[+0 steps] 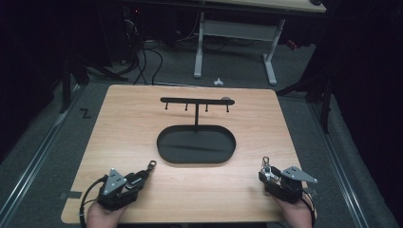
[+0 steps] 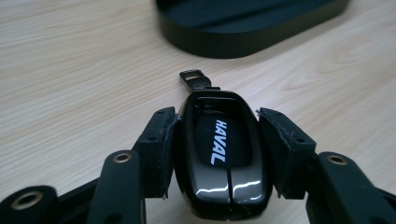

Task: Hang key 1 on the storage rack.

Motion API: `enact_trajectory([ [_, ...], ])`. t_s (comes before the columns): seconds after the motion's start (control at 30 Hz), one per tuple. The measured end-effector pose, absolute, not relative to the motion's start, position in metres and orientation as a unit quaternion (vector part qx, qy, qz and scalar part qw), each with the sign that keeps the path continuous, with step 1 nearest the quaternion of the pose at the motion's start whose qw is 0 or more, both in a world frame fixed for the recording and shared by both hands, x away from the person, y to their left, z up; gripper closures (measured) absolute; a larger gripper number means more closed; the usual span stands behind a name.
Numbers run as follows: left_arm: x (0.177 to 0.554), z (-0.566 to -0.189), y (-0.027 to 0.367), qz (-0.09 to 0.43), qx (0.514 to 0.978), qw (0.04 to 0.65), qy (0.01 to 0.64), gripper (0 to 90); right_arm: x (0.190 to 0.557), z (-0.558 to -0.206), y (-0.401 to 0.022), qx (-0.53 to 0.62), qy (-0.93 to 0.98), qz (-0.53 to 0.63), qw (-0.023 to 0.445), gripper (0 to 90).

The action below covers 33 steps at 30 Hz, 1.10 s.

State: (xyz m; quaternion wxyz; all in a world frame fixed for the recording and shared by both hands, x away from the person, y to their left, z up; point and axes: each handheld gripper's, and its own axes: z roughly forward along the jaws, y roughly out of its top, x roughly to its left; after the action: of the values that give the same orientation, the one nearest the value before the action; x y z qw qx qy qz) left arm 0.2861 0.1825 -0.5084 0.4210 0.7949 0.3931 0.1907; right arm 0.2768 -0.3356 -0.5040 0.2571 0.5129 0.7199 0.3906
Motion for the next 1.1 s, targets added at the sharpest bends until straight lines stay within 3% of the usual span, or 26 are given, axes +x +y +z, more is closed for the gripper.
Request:
enact_trajectory([
  [0.17, 0.289, -0.512, 0.138, 0.155, 0.820, 0.420, 0.357, 48.6, 0.276, -0.503, -0.336, 0.516, 0.717, 0.392, 0.256, 41.8],
  [0.6, 0.286, -0.531, 0.033, 0.123, 0.855, 0.404, 0.301, 48.6, 0.275, -0.505, -0.338, 0.517, 0.717, 0.393, 0.253, 42.0],
  [1.03, 0.286, -0.530, 0.019, 0.111, 0.858, 0.402, 0.300, 48.0, 0.275, -0.505, -0.334, 0.513, 0.722, 0.389, 0.251, 41.6],
  [1.1, 0.286, -0.525, 0.026, 0.107, 0.846, 0.424, 0.305, 40.2, 0.275, -0.504, -0.332, 0.507, 0.723, 0.396, 0.251, 39.9],
])
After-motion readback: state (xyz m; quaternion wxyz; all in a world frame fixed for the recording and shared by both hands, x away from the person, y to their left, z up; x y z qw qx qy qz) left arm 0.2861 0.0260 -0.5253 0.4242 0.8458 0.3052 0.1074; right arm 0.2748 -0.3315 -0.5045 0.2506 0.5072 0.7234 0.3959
